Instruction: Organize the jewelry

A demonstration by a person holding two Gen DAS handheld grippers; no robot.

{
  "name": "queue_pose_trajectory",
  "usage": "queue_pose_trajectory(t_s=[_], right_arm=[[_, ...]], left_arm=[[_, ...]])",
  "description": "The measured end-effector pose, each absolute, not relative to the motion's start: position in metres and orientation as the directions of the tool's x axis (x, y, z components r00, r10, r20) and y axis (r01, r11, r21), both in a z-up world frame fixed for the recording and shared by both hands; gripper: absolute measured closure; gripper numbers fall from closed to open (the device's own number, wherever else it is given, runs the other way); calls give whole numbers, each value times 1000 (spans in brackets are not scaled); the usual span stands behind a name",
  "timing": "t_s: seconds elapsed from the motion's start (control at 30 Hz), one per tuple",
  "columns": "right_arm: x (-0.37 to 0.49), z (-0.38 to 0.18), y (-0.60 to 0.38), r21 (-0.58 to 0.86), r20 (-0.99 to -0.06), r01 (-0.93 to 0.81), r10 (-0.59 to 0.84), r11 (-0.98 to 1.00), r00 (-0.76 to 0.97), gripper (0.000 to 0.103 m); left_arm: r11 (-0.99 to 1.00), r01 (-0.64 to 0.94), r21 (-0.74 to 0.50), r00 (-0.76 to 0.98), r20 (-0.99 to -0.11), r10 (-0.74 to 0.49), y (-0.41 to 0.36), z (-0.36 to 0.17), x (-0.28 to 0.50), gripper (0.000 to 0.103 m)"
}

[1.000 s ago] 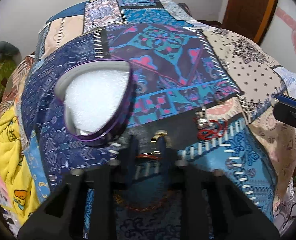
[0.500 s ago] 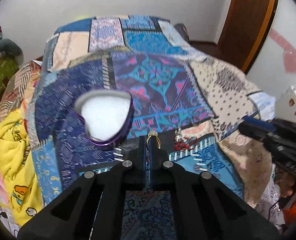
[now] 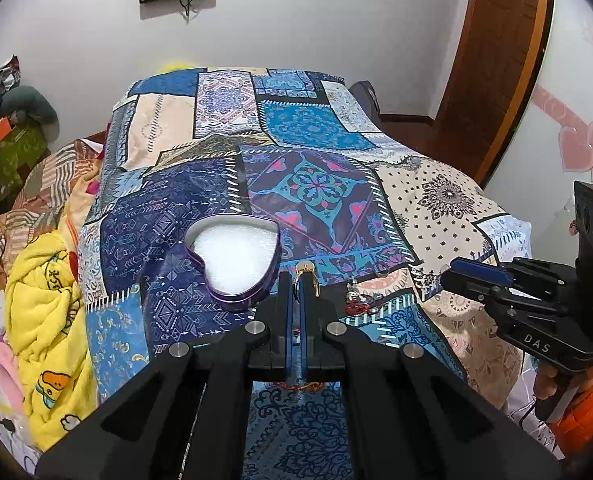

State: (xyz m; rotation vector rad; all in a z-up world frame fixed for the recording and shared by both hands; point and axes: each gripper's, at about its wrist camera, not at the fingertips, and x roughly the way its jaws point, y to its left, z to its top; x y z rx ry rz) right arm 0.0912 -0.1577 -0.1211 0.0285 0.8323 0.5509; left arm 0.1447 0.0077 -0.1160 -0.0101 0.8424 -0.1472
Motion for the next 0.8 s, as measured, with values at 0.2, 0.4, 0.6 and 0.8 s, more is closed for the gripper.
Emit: queue_pose_trajectory(t_s=[0.2,0.4,0.6,0.8], right_arm=[[92,-123,-145,235,-699,-471,485,850,526,87],[93,-127,-134,227,-711,-486,485,844,509,87],[93,-132,-127,226,-722,-490,483,842,496,87],[94,-134,-123,219,-730,-495,478,841,489,87]], left_arm=[[997,54,-59,620,-780,-80,29,-140,146,102],[996,-31,-81,537,-842,-51,63,-181,143,102],[992,-91,-84,453,-891,-34,87,-222,139,102],[991,-84,-106,484,-874,-52,88,-216,133,103]])
